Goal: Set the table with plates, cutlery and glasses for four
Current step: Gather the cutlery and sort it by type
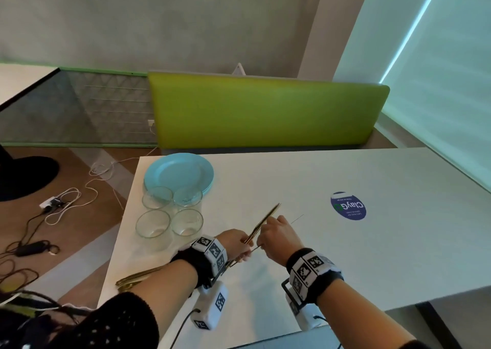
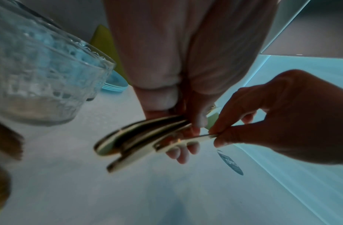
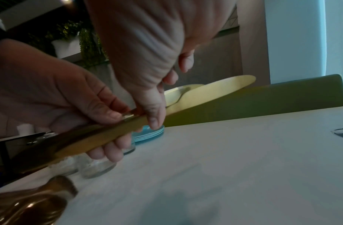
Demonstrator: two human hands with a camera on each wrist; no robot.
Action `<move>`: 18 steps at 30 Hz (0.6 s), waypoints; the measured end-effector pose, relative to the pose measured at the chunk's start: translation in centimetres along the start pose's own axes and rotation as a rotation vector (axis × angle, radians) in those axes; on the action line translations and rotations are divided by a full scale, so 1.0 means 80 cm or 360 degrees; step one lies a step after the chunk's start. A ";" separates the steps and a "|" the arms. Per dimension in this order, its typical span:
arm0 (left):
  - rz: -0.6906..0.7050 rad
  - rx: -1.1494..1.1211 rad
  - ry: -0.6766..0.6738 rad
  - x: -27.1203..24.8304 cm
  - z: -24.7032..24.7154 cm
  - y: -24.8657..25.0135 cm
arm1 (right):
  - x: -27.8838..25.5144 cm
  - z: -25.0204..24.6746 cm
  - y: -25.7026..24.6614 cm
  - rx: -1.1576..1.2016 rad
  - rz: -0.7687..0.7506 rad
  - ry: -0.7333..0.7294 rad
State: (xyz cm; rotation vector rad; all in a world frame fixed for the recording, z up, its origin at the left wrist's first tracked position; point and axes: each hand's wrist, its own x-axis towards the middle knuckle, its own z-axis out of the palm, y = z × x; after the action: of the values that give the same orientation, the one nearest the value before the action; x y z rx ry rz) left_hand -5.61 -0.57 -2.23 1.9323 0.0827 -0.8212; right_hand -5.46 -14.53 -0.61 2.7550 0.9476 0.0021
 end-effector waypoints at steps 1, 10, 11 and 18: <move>0.0021 0.0033 -0.0024 -0.009 0.002 -0.004 | -0.006 0.000 -0.008 -0.0005 0.0004 -0.0005; 0.0032 0.0197 -0.0095 -0.059 0.014 -0.060 | -0.033 0.000 -0.077 0.0050 0.0024 -0.0055; 0.0023 0.0242 -0.0085 -0.065 0.014 -0.066 | -0.034 0.001 -0.084 0.0065 0.0021 -0.0054; -0.0033 0.0816 -0.0093 -0.098 0.004 -0.103 | -0.037 0.002 -0.121 0.0211 0.0011 -0.0033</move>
State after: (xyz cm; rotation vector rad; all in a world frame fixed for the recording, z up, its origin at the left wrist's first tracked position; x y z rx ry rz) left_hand -15.00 5.54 -4.15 2.3844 -0.1587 -0.9798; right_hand -13.63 -8.93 -2.63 2.8729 0.9656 -0.0911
